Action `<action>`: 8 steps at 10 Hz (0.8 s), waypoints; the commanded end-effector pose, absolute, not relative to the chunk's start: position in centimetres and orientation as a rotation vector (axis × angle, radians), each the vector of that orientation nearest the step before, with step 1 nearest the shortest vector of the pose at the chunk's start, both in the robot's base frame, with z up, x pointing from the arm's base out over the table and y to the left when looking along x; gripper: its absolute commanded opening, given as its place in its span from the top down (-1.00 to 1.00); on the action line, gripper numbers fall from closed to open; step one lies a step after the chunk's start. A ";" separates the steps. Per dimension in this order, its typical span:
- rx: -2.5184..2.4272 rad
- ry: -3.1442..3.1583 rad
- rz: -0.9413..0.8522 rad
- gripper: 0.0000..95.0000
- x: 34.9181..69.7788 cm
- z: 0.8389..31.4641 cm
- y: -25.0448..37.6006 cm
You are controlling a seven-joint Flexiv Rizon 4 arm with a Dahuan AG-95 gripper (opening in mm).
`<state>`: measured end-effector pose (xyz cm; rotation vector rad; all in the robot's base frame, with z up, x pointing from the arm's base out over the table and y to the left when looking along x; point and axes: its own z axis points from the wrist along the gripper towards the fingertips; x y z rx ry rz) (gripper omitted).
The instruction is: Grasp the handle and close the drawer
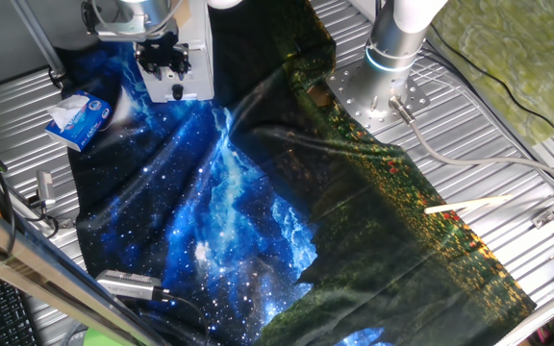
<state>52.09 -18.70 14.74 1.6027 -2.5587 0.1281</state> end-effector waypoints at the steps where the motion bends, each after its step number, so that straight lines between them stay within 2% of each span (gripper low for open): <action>1: 1.590 -2.569 0.119 -0.60 52.2 14.8 -18.6; 8: 1.509 -2.603 0.106 -0.60 54.0 15.6 -16.7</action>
